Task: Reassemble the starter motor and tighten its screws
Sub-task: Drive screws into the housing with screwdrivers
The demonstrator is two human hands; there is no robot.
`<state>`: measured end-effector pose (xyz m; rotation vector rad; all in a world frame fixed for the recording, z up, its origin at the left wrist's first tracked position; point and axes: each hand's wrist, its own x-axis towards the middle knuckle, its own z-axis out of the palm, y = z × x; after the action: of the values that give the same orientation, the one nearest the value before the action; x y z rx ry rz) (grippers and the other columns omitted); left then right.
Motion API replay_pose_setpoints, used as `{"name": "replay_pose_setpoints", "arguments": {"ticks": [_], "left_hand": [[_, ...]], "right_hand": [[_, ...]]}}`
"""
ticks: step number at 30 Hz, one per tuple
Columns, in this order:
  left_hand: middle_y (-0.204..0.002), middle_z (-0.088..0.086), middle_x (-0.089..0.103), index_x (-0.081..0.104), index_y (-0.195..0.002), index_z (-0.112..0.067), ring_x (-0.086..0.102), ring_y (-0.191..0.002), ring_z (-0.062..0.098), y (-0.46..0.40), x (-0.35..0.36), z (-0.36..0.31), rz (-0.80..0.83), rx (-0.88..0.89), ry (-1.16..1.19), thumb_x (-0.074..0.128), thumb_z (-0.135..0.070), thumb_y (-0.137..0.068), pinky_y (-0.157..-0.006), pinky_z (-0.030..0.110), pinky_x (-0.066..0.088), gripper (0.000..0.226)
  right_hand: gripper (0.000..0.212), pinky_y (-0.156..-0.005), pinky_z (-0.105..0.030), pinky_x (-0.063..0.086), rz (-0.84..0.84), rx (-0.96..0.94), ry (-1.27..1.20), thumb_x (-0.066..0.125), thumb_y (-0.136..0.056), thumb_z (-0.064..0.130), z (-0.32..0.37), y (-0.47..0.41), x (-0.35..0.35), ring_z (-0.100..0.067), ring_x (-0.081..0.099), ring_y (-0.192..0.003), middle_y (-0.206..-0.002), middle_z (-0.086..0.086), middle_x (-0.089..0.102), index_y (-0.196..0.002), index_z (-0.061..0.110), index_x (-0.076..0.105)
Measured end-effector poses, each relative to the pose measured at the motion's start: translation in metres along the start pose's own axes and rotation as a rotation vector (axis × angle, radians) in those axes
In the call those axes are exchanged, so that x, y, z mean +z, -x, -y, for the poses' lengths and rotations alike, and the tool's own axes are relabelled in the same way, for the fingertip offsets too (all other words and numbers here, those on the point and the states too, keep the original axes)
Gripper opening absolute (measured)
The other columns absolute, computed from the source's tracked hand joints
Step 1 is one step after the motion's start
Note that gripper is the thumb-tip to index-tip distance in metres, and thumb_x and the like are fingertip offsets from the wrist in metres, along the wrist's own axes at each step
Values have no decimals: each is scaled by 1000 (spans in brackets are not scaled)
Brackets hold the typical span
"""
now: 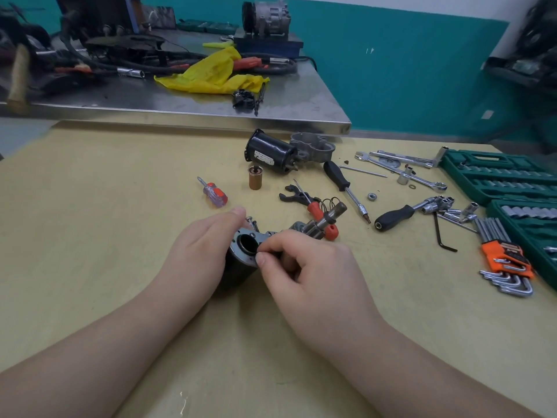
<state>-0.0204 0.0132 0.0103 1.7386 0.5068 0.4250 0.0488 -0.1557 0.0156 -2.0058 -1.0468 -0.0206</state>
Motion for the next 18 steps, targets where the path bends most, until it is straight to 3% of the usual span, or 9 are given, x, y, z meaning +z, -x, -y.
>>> {"name": "replay_pose_setpoints", "arguments": {"ticks": [3, 7, 9, 12, 16, 18], "left_hand": [[-99, -4, 74, 73, -104, -30, 67, -84, 2, 3, -8, 6, 34, 113, -94, 41, -65, -100, -72, 12, 49, 48], [-113, -15, 72, 62, -120, -50, 68, -104, 7, 8, -21, 11, 167, 205, -213, 62, -77, -81, -87, 20, 52, 47], [-116, -17, 73, 61, -123, -50, 70, -107, 8, 10, -22, 13, 191, 231, -237, 73, -84, -72, -90, 27, 55, 62], [-117, -17, 73, 62, -124, -47, 71, -107, 11, 9, -22, 11, 200, 260, -255, 75, -87, -69, -89, 31, 57, 69], [-112, -12, 74, 64, -122, -43, 72, -100, 14, 6, -21, 13, 198, 265, -218, 78, -75, -74, -90, 38, 58, 59], [-109, -10, 74, 66, -119, -40, 70, -98, 14, 6, -18, 14, 159, 268, -207, 77, -69, -76, -88, 34, 57, 53]], "right_hand": [[5, -61, -34, 50, 17, 32, -33, 73, -97, 32, -3, -4, -2, -14, 61, -67, -67, 9, 62, -94, 30, 76], [6, -64, -29, 51, 36, 49, -52, 72, -98, 36, -5, -8, -4, -10, 65, -76, -76, 13, 68, -97, 34, 77], [4, -66, -28, 52, 32, 69, -100, 73, -97, 35, -8, -9, -4, -8, 67, -80, -79, 15, 70, -96, 35, 78], [6, -69, -28, 51, 57, 64, -117, 71, -99, 34, -11, -10, -5, -8, 67, -84, -83, 15, 72, -98, 35, 77], [14, -72, -31, 53, 52, 25, -115, 63, -101, 32, -13, -9, -5, -8, 69, -89, -88, 16, 73, -103, 31, 77], [18, -75, -34, 55, 55, 20, -95, 61, -101, 30, -14, -9, -5, -8, 69, -91, -90, 16, 74, -106, 31, 78]]}}
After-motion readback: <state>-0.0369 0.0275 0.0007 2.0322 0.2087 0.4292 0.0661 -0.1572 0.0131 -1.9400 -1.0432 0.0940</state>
